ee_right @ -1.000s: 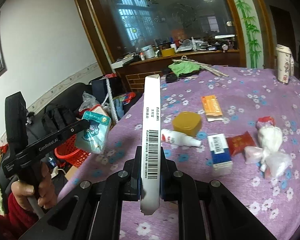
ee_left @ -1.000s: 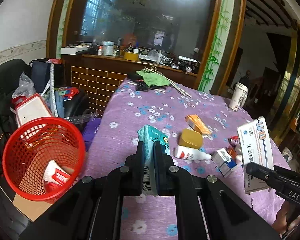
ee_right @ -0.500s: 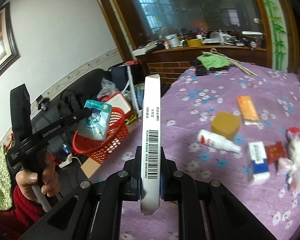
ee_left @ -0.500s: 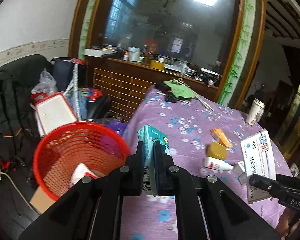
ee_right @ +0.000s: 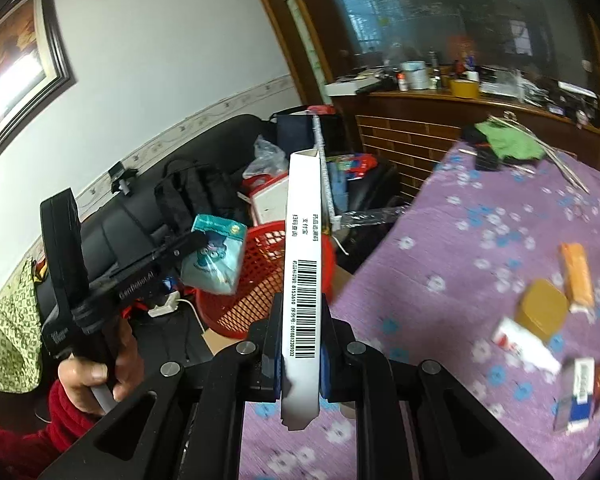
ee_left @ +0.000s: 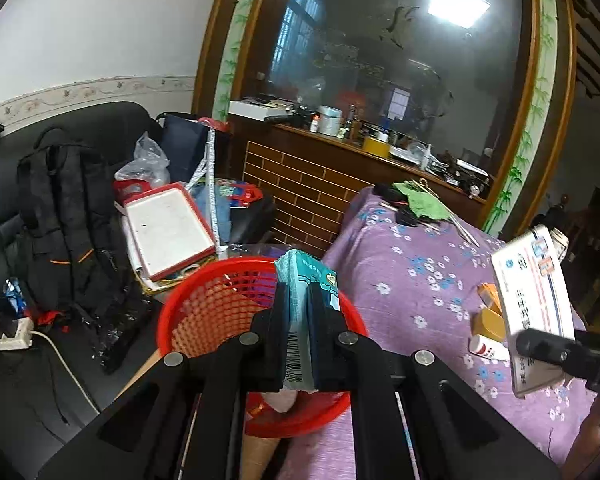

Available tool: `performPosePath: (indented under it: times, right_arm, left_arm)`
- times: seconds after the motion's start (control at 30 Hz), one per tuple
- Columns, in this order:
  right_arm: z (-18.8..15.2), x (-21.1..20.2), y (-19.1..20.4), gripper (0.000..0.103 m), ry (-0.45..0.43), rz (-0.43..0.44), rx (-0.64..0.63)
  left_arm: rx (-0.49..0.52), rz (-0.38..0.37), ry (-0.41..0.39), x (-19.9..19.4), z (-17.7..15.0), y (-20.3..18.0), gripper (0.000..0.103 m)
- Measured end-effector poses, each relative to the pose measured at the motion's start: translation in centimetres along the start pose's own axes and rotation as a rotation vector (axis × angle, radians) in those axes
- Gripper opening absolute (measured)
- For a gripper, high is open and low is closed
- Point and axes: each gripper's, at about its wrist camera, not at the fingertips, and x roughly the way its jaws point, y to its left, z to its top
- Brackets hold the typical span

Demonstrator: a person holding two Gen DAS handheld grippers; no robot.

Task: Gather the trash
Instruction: 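Carry the white box and teal wipes pack over the red basket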

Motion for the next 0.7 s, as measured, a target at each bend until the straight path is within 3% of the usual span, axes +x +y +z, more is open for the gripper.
performPosePath:
  times: [0.4, 0.7]
  right_arm:
    - [3.3, 6.0, 3.0, 0.014, 0.045, 0.031, -0.049]
    - [3.5, 10.7, 2.5, 0.014, 0.107, 0.033, -0.027]
  left_arm:
    - [-0.021, 0.053, 0.001, 0.9, 0.5, 3.1, 0.008]
    - [0.007, 0.083, 0.039, 3.5, -0.5, 3.1, 0.008]
